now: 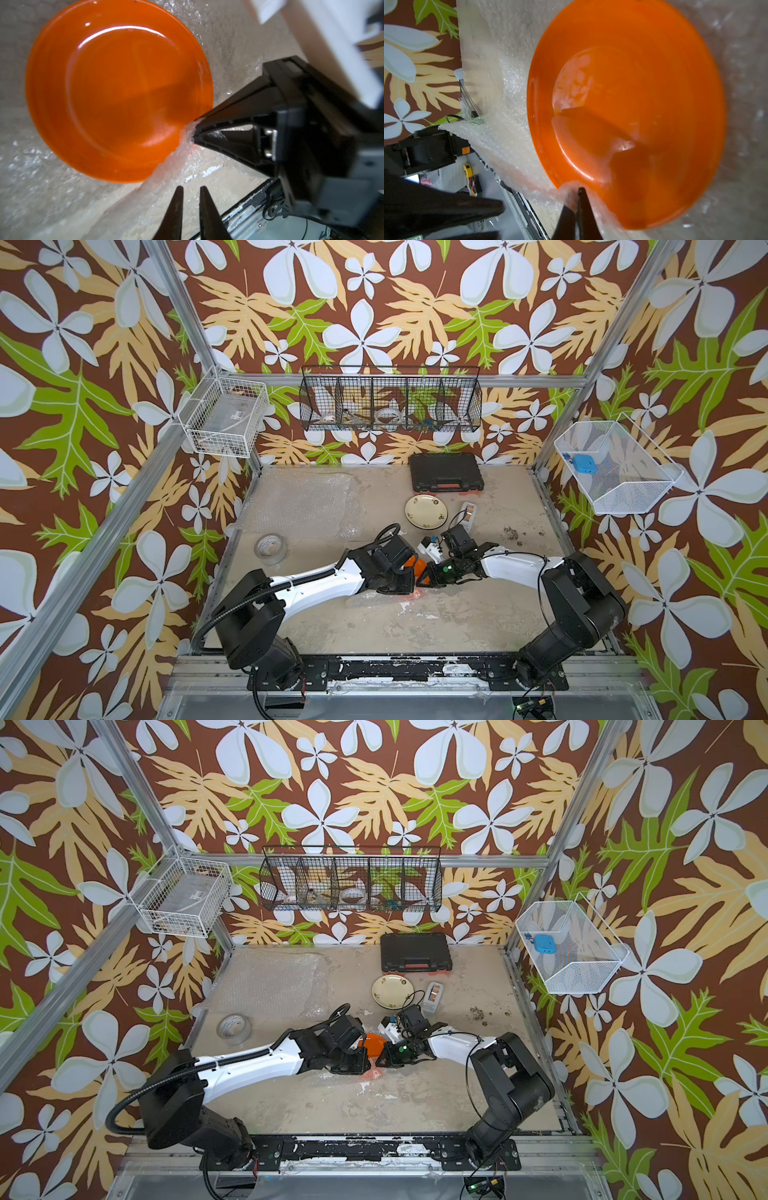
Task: Wrap dinner plates in bubble wrap
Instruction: Wrap the plate in the bubble wrap.
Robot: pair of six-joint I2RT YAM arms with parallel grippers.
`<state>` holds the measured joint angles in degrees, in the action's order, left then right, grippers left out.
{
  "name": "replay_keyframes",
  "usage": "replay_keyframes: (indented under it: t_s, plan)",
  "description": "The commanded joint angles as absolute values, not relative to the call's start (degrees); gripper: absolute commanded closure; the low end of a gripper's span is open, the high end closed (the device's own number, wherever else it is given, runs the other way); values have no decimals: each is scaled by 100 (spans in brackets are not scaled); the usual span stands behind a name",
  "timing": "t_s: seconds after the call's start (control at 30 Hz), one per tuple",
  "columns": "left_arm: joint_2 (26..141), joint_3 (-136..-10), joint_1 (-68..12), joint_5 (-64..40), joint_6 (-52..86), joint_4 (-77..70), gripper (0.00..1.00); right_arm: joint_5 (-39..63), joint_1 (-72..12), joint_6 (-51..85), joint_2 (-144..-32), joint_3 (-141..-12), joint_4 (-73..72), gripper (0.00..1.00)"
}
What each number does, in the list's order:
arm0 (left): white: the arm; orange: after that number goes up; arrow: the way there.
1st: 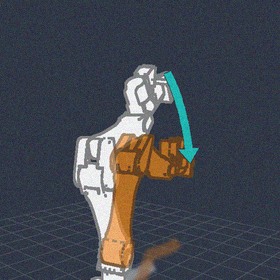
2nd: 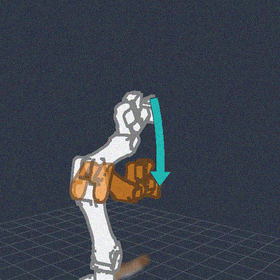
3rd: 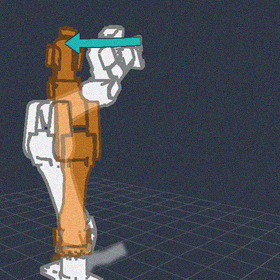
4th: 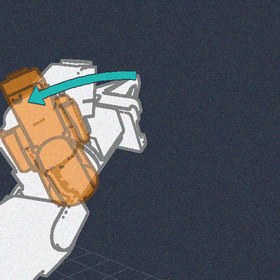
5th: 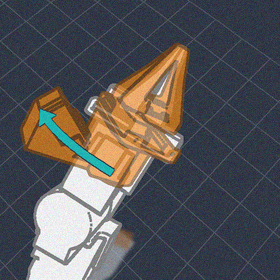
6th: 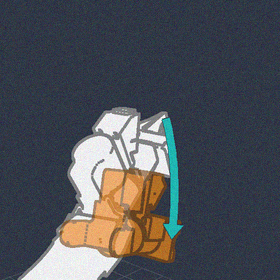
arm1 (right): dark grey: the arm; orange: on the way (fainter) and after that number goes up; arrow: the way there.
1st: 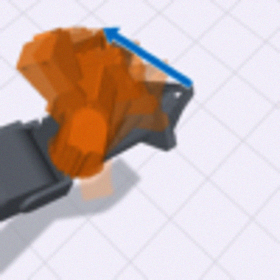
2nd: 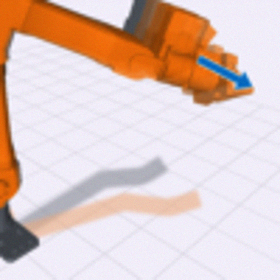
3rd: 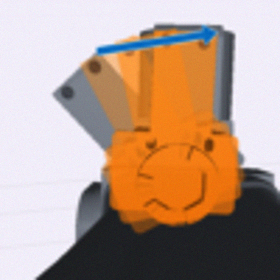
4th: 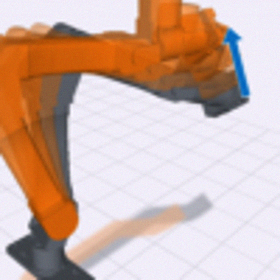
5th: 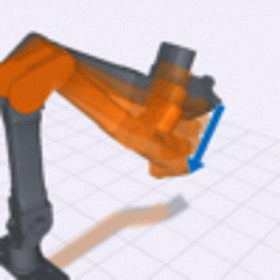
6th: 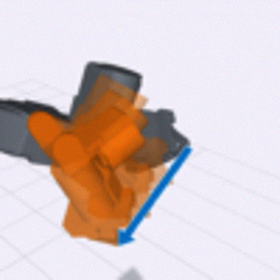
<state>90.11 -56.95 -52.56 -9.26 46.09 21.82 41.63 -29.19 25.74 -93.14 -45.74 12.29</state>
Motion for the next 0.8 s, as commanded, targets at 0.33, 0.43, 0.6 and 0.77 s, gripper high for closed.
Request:
replay_keyframes:
  t_s: [0.33,0.43,0.6,0.77]
  plan:
    - [9909,-5889,-5015,-341,4204,1989,83,3919,-2764,2805,-9059,-4542,1320,100]
    - [10050,-5877,-4966,-343,4136,2012,83,3414,-2751,2720,-9118,-4760,1557,100]
    - [10139,-5675,-4959,-308,4153,2027,83,1709,-2750,2505,-9144,-5301,2206,76]
    - [10107,-5485,-4959,-281,4168,1978,83,630,-2751,2518,-8515,-5425,2836,62]
